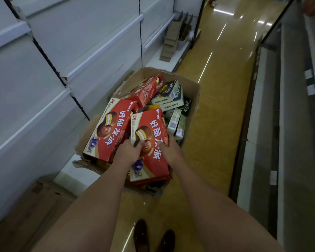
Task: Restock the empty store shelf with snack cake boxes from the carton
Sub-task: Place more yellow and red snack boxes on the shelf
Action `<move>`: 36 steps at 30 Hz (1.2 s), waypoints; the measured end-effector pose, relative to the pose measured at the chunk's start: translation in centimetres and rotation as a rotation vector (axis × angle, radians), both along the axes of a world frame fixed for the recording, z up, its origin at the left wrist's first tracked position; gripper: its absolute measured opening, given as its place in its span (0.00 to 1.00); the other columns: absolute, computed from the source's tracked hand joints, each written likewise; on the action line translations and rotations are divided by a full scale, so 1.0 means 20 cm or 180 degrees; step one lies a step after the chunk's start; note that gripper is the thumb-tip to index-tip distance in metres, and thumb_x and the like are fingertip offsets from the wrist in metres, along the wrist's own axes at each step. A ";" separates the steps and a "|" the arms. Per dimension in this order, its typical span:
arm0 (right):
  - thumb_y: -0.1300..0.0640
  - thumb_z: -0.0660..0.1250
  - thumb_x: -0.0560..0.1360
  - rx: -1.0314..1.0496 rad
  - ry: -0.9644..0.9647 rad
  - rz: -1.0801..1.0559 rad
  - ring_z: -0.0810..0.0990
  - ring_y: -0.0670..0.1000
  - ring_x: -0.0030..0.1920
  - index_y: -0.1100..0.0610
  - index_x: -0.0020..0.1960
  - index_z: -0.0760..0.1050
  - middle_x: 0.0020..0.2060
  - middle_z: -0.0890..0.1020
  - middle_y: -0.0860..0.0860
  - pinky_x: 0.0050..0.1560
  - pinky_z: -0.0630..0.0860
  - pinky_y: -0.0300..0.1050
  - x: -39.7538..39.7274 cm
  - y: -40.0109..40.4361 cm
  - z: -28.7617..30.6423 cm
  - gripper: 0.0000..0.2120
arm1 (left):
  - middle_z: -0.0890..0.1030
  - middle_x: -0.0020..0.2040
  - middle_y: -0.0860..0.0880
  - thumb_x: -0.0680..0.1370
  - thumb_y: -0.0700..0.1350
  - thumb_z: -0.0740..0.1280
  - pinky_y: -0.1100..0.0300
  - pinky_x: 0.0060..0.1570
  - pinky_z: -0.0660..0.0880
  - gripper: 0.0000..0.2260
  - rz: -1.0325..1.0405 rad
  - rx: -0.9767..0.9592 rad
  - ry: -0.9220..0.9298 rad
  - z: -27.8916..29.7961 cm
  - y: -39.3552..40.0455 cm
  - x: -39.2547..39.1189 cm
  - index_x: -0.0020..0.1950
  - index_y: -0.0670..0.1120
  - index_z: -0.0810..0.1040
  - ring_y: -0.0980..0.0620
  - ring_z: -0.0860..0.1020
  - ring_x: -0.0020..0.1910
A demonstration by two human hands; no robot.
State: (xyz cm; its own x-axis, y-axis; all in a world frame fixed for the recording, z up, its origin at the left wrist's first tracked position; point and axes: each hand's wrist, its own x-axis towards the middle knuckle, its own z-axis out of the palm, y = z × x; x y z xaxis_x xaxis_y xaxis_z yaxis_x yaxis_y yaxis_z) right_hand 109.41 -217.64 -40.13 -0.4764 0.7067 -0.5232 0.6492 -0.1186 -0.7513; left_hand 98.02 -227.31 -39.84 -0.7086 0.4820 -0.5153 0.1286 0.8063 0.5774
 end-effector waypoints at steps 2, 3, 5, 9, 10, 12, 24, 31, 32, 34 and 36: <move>0.45 0.61 0.79 -0.0107 0.0201 -0.0025 0.82 0.55 0.50 0.43 0.71 0.61 0.55 0.80 0.50 0.56 0.78 0.58 0.04 0.03 0.04 0.22 | 0.74 0.65 0.41 0.79 0.60 0.59 0.48 0.63 0.71 0.27 0.0325 0.0402 -0.0564 0.03 0.02 0.02 0.71 0.43 0.67 0.40 0.73 0.63; 0.47 0.61 0.79 -0.0193 0.0300 -0.0068 0.82 0.54 0.50 0.45 0.71 0.62 0.54 0.80 0.50 0.55 0.78 0.57 0.05 0.05 0.06 0.21 | 0.73 0.67 0.42 0.79 0.61 0.59 0.47 0.64 0.70 0.29 0.0559 0.0557 -0.0808 0.05 0.04 0.04 0.73 0.44 0.66 0.40 0.72 0.64; 0.50 0.61 0.80 -0.0384 0.0497 -0.0158 0.82 0.55 0.50 0.50 0.70 0.65 0.54 0.80 0.52 0.55 0.79 0.55 0.08 0.10 0.13 0.19 | 0.73 0.68 0.42 0.78 0.64 0.58 0.48 0.64 0.70 0.32 0.0959 0.0762 -0.1267 0.09 0.08 0.09 0.73 0.42 0.65 0.41 0.72 0.65; 0.50 0.61 0.81 -0.0682 0.0786 -0.0243 0.81 0.54 0.47 0.53 0.69 0.66 0.51 0.81 0.53 0.49 0.78 0.49 0.14 0.20 0.26 0.19 | 0.74 0.68 0.43 0.79 0.63 0.55 0.52 0.60 0.69 0.31 0.1324 0.1037 -0.1911 0.21 0.20 0.18 0.72 0.41 0.68 0.44 0.72 0.66; 0.48 0.61 0.80 -0.0762 0.0827 -0.0276 0.82 0.53 0.45 0.53 0.68 0.67 0.49 0.81 0.52 0.47 0.79 0.48 0.16 0.22 0.30 0.19 | 0.74 0.66 0.44 0.80 0.62 0.54 0.54 0.58 0.69 0.30 0.1382 0.1107 -0.1930 0.23 0.22 0.20 0.71 0.40 0.69 0.44 0.72 0.66; 0.41 0.59 0.79 -0.0957 0.0922 -0.0313 0.84 0.52 0.43 0.53 0.63 0.70 0.47 0.83 0.53 0.45 0.80 0.46 0.22 0.25 0.34 0.20 | 0.76 0.62 0.44 0.80 0.62 0.53 0.56 0.54 0.69 0.29 0.1546 0.1241 -0.1898 0.26 0.26 0.22 0.69 0.40 0.71 0.45 0.73 0.64; 0.56 0.72 0.73 -0.0950 0.1064 -0.0583 0.81 0.47 0.41 0.53 0.55 0.72 0.45 0.82 0.49 0.39 0.78 0.40 0.47 0.29 0.45 0.13 | 0.78 0.48 0.42 0.78 0.65 0.53 0.46 0.52 0.77 0.32 0.2240 0.1807 -0.2290 0.39 0.45 0.49 0.68 0.39 0.68 0.42 0.78 0.47; 0.61 0.73 0.71 -0.0758 0.0963 -0.0766 0.82 0.48 0.40 0.58 0.60 0.71 0.44 0.83 0.51 0.38 0.76 0.42 0.73 0.48 0.60 0.20 | 0.61 0.76 0.41 0.73 0.57 0.71 0.41 0.70 0.62 0.42 0.1550 0.1628 -0.0542 0.45 0.43 0.29 0.78 0.48 0.51 0.39 0.62 0.73; 0.61 0.73 0.71 -0.0808 0.0953 -0.0830 0.83 0.50 0.42 0.59 0.61 0.71 0.46 0.84 0.53 0.39 0.78 0.43 0.78 0.49 0.61 0.21 | 0.65 0.73 0.42 0.72 0.59 0.71 0.40 0.68 0.64 0.39 0.1269 0.1574 -0.0451 0.43 0.45 0.28 0.76 0.47 0.58 0.38 0.66 0.70; 0.62 0.72 0.71 -0.0904 0.0979 -0.0939 0.83 0.53 0.44 0.62 0.62 0.71 0.50 0.84 0.57 0.44 0.80 0.46 0.87 0.49 0.62 0.21 | 0.74 0.66 0.44 0.73 0.58 0.71 0.42 0.64 0.70 0.31 0.0864 0.1608 -0.0480 0.46 0.50 0.30 0.71 0.46 0.69 0.39 0.73 0.63; 0.64 0.72 0.71 -0.0880 0.1010 -0.1174 0.83 0.53 0.43 0.63 0.63 0.71 0.50 0.84 0.57 0.44 0.80 0.46 0.94 0.49 0.62 0.22 | 0.77 0.63 0.44 0.74 0.55 0.71 0.42 0.61 0.73 0.27 0.0670 0.1740 -0.0675 0.51 0.57 0.35 0.68 0.46 0.71 0.40 0.76 0.59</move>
